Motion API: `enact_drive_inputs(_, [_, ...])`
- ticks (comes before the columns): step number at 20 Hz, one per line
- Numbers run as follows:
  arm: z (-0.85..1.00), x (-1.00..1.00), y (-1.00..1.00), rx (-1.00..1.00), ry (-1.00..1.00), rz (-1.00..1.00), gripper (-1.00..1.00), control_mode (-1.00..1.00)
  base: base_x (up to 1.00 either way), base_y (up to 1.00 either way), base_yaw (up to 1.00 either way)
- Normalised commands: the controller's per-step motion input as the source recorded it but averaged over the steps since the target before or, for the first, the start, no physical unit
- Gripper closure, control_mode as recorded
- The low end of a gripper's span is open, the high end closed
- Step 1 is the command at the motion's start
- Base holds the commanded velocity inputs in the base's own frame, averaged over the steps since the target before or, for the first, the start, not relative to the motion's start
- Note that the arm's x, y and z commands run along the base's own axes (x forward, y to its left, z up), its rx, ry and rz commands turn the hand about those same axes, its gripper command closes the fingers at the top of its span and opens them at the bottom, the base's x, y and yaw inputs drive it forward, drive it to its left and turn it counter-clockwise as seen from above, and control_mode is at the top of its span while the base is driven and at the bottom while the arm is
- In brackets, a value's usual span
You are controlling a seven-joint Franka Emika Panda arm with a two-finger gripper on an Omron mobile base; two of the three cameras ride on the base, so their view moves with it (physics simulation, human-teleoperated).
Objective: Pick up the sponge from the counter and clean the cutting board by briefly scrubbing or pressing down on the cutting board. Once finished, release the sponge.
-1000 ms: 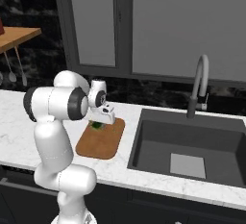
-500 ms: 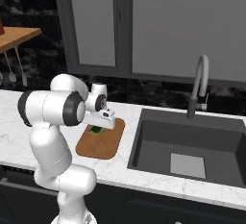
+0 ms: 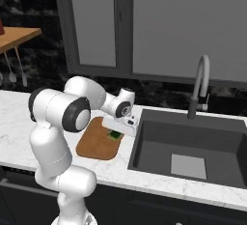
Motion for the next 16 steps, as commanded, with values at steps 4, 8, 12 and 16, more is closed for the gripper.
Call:
enact_drive_inputs(4, [-0.11, -0.78, -0.15, 0.01, 0.00, 0.00, 1.00, -1.00, 0.00, 0.00, 0.00])
enact_drive_inputs(8, [-0.01, -0.43, 0.26, 0.00, 0.00, 0.00, 1.00, -1.00, 0.00, 0.00, 0.00])
enact_drive_inputs(12, [0.00, 0.13, 0.76, 0.00, 0.03, 0.00, 1.00, -1.00, 0.00, 0.00, 0.00])
enact_drive_inputs(16, [0.00, 0.17, 0.86, 0.00, 0.10, 0.00, 1.00, -1.00, 0.00, 0.00, 0.00])
